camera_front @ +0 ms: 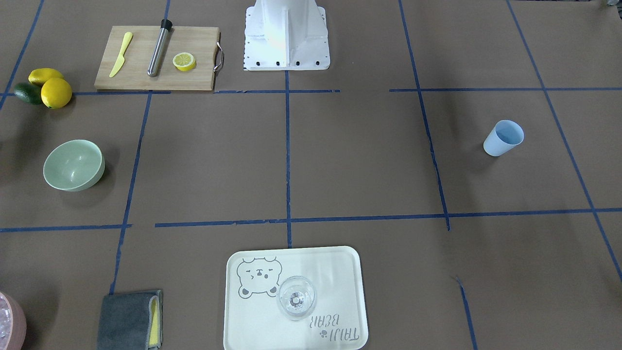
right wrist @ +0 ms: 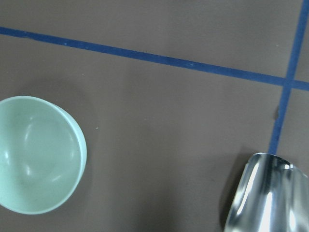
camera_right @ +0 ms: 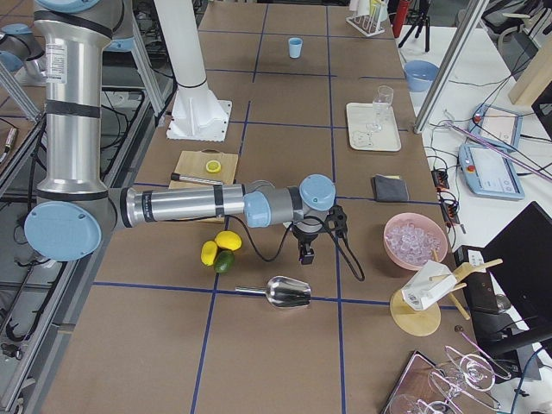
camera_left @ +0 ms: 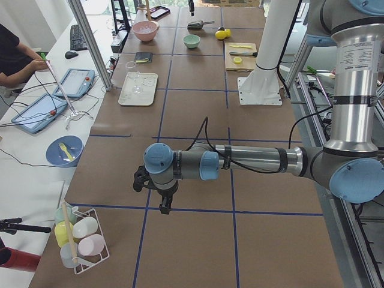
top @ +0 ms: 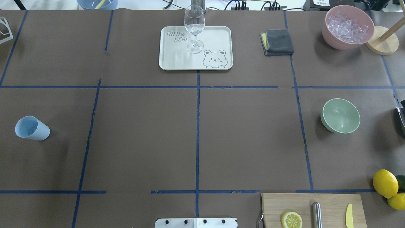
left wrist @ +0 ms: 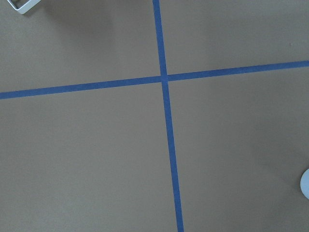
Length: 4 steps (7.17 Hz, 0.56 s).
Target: Pour ice into bowl
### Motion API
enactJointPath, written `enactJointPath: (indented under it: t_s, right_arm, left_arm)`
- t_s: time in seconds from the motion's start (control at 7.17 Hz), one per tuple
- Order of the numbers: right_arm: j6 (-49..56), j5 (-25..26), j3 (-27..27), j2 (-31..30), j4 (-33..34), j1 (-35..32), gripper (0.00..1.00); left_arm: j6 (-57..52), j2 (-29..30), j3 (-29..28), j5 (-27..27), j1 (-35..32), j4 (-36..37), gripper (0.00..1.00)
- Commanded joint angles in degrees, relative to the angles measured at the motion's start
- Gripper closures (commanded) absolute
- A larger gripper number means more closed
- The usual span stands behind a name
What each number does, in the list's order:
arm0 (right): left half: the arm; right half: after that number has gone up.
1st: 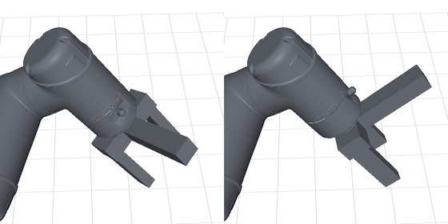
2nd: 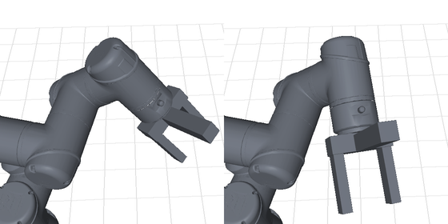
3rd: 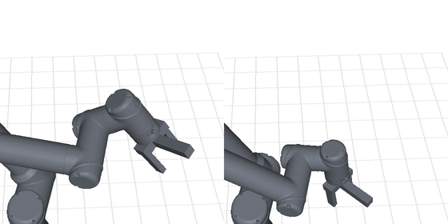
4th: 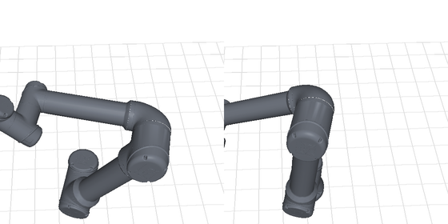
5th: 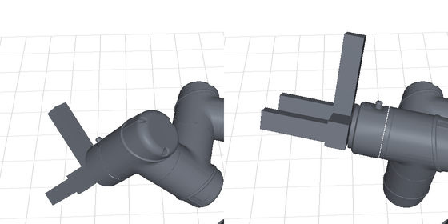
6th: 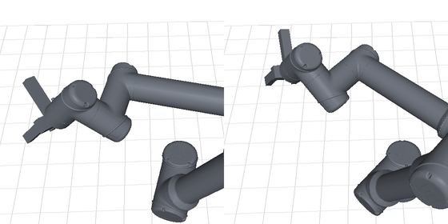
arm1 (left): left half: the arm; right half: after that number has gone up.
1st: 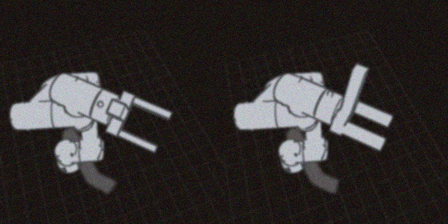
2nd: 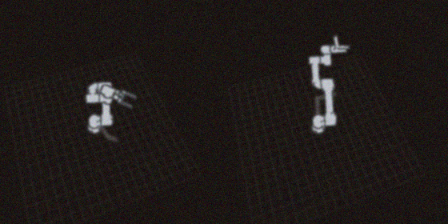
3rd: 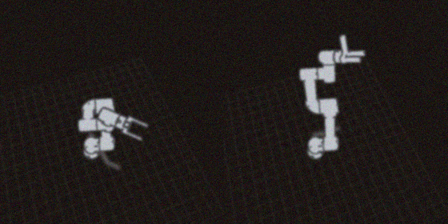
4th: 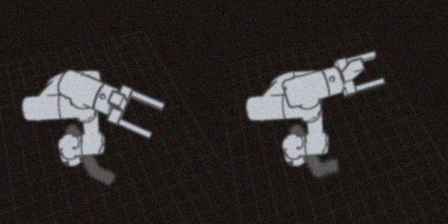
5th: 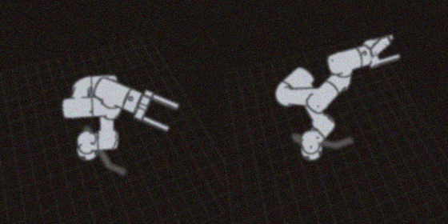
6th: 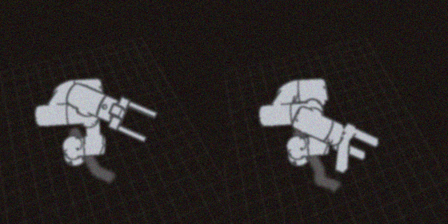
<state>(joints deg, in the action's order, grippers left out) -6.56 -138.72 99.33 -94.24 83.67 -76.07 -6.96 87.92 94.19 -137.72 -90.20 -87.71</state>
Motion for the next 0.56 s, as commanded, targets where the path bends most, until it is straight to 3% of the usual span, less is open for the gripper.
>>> enactJointPath:
  t_s: [0.0, 0.28, 0.42]
  right_arm:
    - [-10.0, 0.1, 0.1, 0.2, -6.3, 5.6, 0.00]
    - [-16.8, 0.3, -0.4, 0.4, -11.0, 8.2, 0.00]
    - [-21.9, 1.2, -1.3, 0.4, -17.0, 10.8, 0.00]
  left_arm:
    - [0.0, 0.1, 0.2, 0.1, -0.1, 0.0, 0.00]
    - [0.0, 0.0, 0.3, 0.0, -0.1, 0.0, 0.00]
    - [0.0, 0.0, 0.3, 0.0, -0.1, 0.0, 0.00]
